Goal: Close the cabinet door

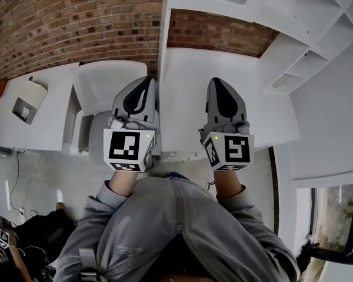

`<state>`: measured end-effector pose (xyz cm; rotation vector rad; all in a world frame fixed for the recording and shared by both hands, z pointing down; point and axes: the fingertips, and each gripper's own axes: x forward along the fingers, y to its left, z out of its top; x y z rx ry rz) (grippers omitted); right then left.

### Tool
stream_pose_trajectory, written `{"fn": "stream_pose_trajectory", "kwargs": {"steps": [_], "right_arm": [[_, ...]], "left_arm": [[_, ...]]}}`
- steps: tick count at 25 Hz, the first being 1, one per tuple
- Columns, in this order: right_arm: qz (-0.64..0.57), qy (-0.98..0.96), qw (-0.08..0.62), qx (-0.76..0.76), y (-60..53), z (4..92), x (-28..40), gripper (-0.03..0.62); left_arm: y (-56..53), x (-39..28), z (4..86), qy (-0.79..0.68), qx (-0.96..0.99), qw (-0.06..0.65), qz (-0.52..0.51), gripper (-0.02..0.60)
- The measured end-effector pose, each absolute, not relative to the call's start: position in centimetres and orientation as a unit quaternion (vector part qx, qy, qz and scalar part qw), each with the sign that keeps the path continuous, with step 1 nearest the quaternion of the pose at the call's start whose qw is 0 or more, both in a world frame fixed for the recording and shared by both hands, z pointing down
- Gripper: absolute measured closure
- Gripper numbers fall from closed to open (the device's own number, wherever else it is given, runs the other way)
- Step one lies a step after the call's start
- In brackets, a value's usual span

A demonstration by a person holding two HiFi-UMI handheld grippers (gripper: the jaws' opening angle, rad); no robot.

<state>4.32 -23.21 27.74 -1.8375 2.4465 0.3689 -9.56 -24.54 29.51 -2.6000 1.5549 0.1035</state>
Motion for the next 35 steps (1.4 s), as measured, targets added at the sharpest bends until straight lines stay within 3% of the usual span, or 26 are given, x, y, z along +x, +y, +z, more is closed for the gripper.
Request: {"fn": "stream_pose_trajectory", "kwargs": {"steps": [20,35], "right_arm": [[0.071,0.838,0.001,-0.540,-24.8,33.0,1.3,0.569],[0.061,0.837,0.010,-0.544,-26.5,33.4,4.4,0.569]], "left_arm": [[-25.5,-7.6,33.9,0.515,-0.857,0.013,0.009,0.575],[-26.9,-5.4,33.9,0.513,-0.858,0.019,0.000,0.575]]}}
